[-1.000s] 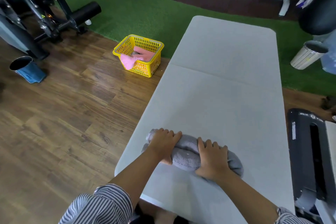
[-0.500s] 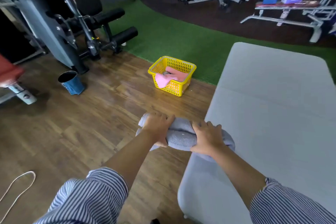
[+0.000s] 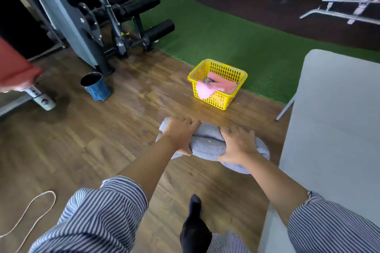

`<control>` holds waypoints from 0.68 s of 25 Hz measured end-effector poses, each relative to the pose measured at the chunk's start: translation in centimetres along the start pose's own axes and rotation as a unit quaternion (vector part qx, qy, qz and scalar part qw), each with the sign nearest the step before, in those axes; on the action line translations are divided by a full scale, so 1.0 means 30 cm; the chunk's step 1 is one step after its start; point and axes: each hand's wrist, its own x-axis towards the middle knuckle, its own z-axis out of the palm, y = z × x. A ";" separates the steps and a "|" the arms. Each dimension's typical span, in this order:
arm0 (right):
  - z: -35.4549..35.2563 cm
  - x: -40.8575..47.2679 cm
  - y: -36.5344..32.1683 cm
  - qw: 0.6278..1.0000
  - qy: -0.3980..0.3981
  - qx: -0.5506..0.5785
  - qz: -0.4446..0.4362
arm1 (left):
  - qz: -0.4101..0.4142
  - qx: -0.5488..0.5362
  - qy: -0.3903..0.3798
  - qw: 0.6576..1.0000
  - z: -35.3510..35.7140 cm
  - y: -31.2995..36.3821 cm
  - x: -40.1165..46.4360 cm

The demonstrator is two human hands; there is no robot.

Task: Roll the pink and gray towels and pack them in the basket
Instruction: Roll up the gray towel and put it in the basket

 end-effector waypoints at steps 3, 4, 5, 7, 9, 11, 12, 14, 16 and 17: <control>0.012 0.226 0.008 1.000 -0.013 0.016 0.000 | 0.013 0.006 -0.009 1.000 0.023 -0.142 0.170; 0.008 0.304 0.013 1.000 -0.014 0.013 0.002 | 0.014 0.006 -0.009 1.000 0.032 -0.191 0.229; -0.001 0.378 0.017 1.000 -0.019 0.012 0.004 | 0.015 0.003 -0.014 1.000 0.036 -0.237 0.284; -0.011 0.523 0.022 0.999 -0.031 0.021 0.005 | 0.018 -0.001 -0.031 0.999 0.044 -0.331 0.395; -0.022 0.660 0.022 0.999 -0.042 0.026 0.003 | 0.014 -0.009 -0.025 1.000 0.061 -0.425 0.498; -0.049 0.802 0.024 0.998 -0.053 0.027 0.000 | 0.015 -0.018 -0.027 0.999 0.087 -0.518 0.594; -0.054 0.859 0.023 0.998 -0.060 0.023 -0.003 | 0.017 -0.025 -0.033 0.999 0.105 -0.556 0.637; -0.032 0.968 0.020 0.998 -0.066 0.020 -0.011 | 0.017 -0.037 -0.045 0.998 0.154 -0.623 0.728; -0.027 1.118 0.031 0.996 -0.079 0.032 0.001 | 0.032 -0.044 -0.062 0.997 0.201 -0.715 0.859; -0.030 1.170 0.037 0.995 -0.090 0.040 0.008 | 0.039 -0.055 -0.066 0.996 0.209 -0.749 0.910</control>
